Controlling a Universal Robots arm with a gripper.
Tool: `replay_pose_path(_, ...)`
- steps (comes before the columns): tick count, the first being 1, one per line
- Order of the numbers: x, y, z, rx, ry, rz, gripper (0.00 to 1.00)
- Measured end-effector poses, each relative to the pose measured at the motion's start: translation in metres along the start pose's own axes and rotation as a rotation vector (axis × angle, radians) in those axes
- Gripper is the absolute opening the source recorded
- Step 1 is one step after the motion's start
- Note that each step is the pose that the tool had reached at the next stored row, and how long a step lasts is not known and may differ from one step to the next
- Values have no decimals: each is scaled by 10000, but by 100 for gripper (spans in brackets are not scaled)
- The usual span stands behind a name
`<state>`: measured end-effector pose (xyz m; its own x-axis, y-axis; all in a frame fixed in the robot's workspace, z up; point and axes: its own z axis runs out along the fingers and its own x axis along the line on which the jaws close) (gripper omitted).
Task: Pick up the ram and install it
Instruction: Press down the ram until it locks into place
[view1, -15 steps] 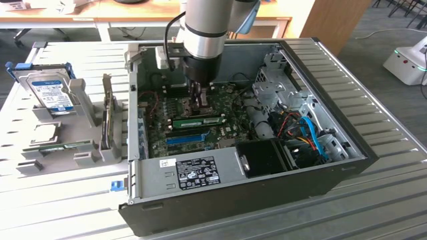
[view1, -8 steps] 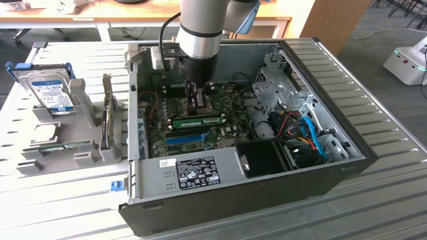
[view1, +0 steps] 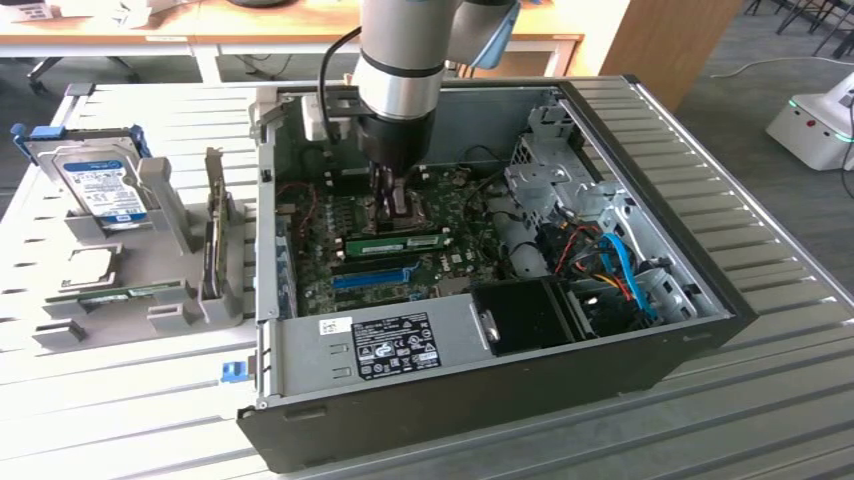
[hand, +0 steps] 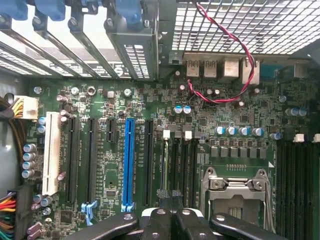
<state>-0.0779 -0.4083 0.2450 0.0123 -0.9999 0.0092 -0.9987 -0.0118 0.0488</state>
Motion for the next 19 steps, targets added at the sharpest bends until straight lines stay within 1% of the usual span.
replay_pose_path(4,0,-1,21,0,0,0,10)
replay_pose_path(10,-1,3,24,0,-1,2,10)
replay_pose_path(19,-2,81,29,0,-1,1,10)
